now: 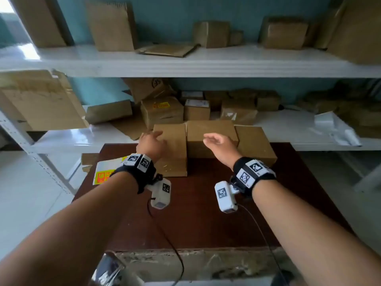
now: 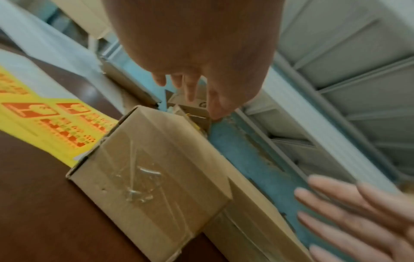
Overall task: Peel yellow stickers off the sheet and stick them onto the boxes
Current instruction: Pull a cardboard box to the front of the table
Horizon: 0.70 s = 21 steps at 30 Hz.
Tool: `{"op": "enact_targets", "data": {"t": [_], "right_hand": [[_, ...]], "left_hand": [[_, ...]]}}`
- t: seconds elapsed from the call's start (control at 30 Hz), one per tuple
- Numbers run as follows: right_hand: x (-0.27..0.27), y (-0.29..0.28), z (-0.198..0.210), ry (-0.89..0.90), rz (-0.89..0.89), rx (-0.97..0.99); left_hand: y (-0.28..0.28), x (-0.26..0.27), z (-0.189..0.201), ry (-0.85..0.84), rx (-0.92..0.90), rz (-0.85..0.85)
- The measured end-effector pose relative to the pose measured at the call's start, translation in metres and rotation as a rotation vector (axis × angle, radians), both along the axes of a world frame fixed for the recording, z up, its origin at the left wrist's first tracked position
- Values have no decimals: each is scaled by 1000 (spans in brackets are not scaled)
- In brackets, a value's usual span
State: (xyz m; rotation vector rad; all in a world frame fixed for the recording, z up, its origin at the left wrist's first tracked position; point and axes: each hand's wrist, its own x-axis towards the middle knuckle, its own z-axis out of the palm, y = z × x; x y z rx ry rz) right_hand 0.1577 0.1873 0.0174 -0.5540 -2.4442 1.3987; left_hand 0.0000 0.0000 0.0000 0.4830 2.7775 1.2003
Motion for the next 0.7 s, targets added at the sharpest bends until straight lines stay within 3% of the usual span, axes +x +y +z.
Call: {"op": "enact_targets", "data": {"t": [0.13,0.53,0.7], "right_hand": [[-17,-2,-11,-102,-6,-64],[-11,-31,-29,-152,-53,-448],[2,-17,-19,-258,-20,-428]], "left_hand": [[0,-17,-6,-240,-63,7],[-38,14,-37,-366,99,-35],[-48,38,-44,-460,85,-92]]}}
